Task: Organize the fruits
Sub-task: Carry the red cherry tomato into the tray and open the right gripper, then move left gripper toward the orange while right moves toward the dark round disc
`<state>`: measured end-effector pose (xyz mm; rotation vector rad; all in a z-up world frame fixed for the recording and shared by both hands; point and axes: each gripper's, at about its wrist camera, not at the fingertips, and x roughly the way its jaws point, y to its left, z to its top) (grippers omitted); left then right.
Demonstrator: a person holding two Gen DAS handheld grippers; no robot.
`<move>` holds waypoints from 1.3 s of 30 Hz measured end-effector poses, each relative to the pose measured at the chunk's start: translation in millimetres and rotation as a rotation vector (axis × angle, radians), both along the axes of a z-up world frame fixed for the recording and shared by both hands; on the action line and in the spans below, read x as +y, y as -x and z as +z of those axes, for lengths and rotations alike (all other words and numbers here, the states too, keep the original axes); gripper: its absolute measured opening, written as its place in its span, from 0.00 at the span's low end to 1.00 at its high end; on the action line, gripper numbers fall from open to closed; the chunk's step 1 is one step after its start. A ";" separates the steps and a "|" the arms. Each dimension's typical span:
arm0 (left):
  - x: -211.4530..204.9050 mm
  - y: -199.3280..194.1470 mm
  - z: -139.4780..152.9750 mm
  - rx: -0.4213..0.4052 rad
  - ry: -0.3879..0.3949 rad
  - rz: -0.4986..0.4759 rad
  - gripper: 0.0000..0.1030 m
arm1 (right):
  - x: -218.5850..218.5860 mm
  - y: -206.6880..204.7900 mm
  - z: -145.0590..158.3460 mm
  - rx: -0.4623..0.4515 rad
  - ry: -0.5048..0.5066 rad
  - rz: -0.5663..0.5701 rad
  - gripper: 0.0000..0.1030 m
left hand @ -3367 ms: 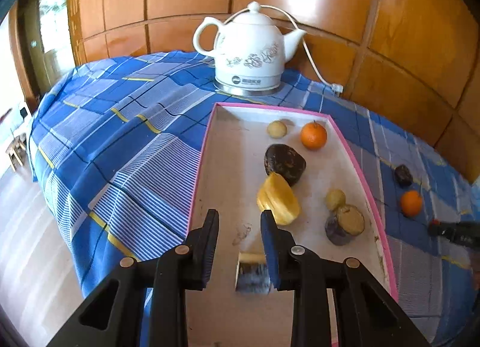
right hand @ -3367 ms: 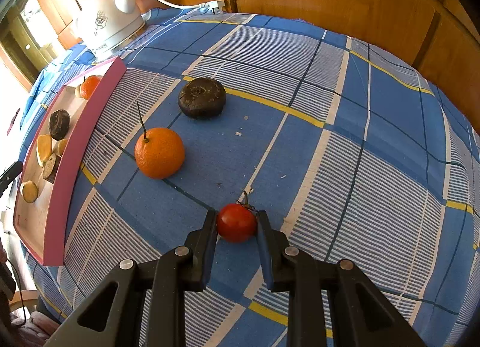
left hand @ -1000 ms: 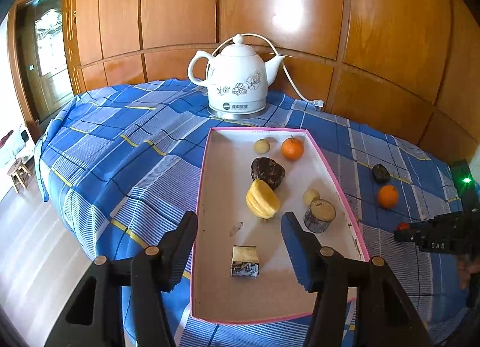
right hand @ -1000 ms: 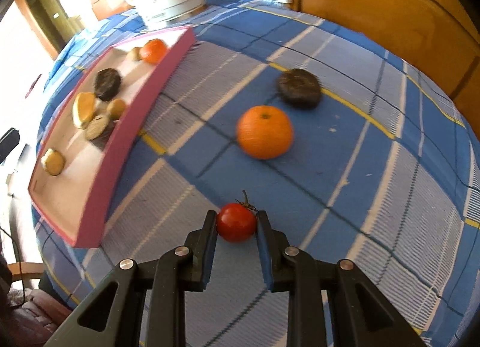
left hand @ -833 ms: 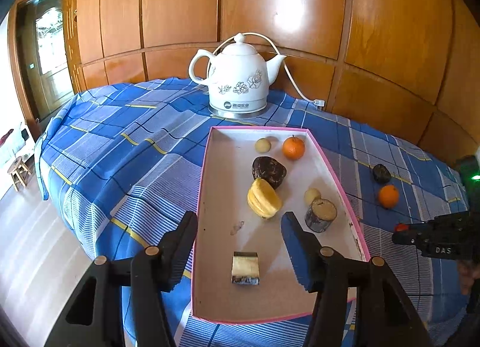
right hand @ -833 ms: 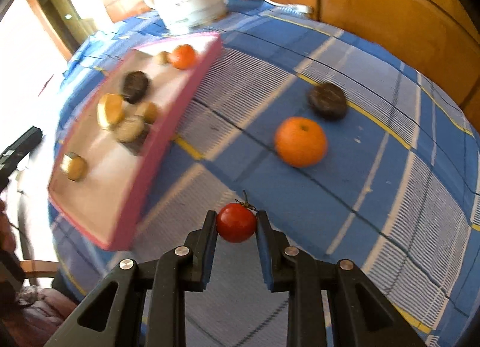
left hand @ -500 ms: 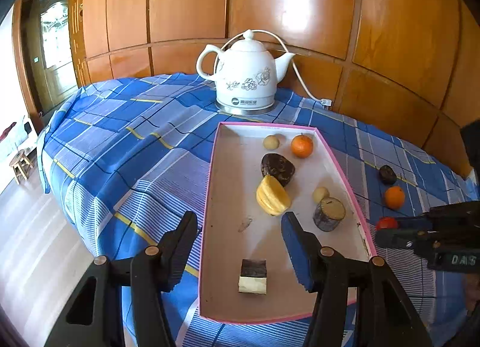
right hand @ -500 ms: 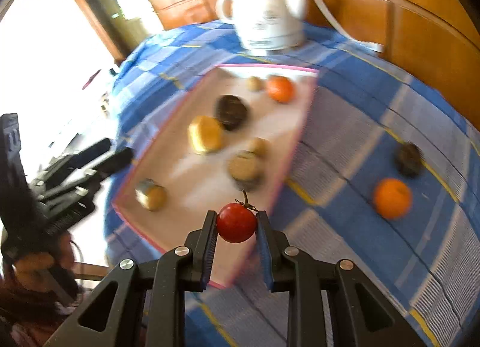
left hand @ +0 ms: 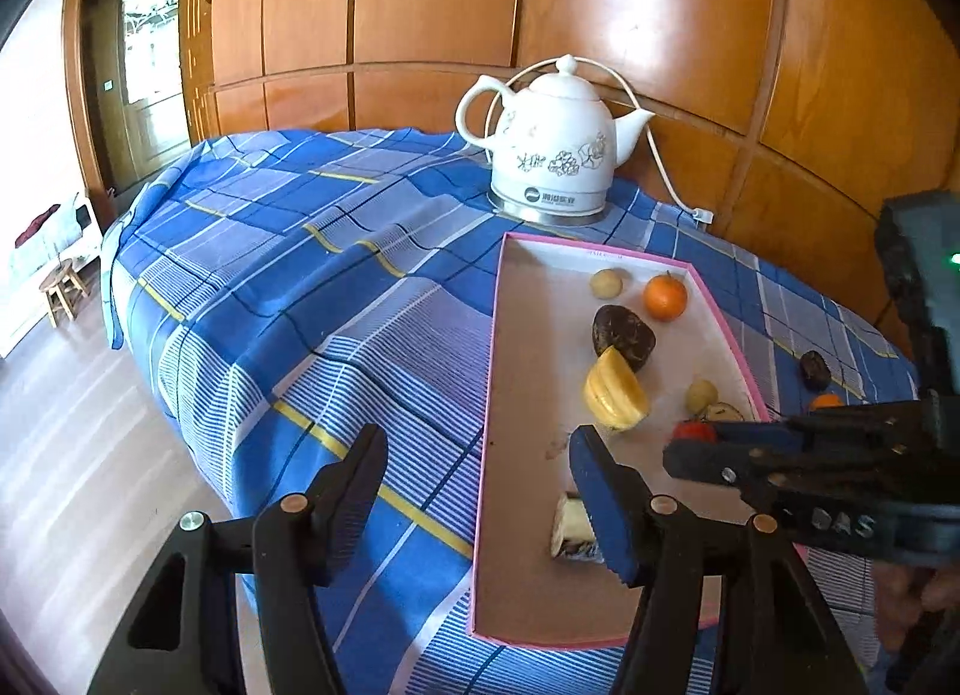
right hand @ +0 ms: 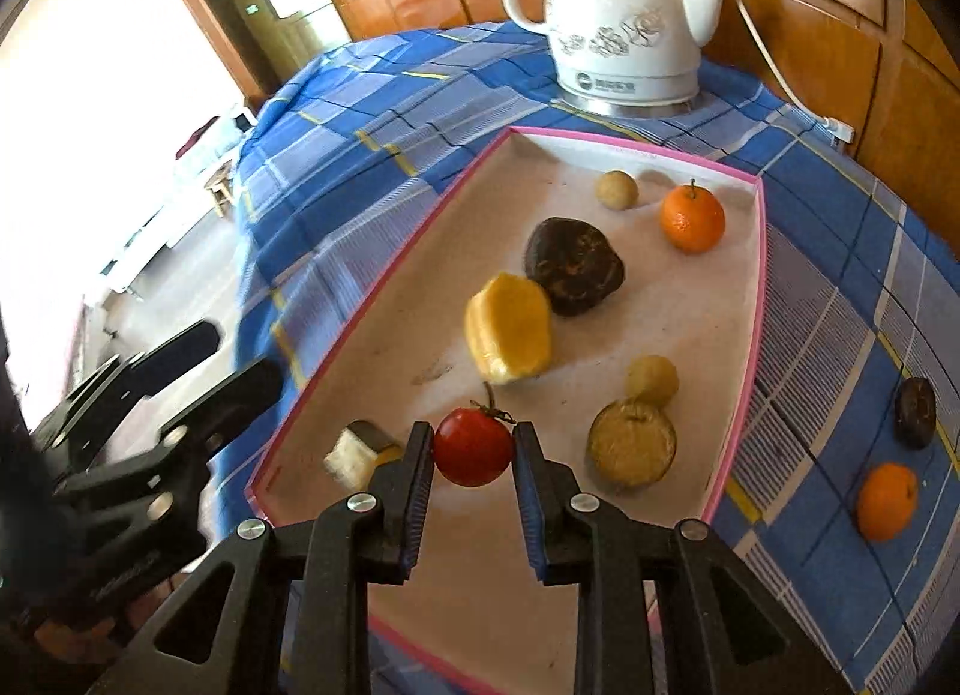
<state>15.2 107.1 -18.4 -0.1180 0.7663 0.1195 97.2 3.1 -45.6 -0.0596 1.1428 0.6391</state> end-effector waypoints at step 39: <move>-54.3 1.5 11.3 -0.013 -0.080 -0.159 0.62 | -99.4 41.1 41.8 -0.154 0.074 -0.142 0.34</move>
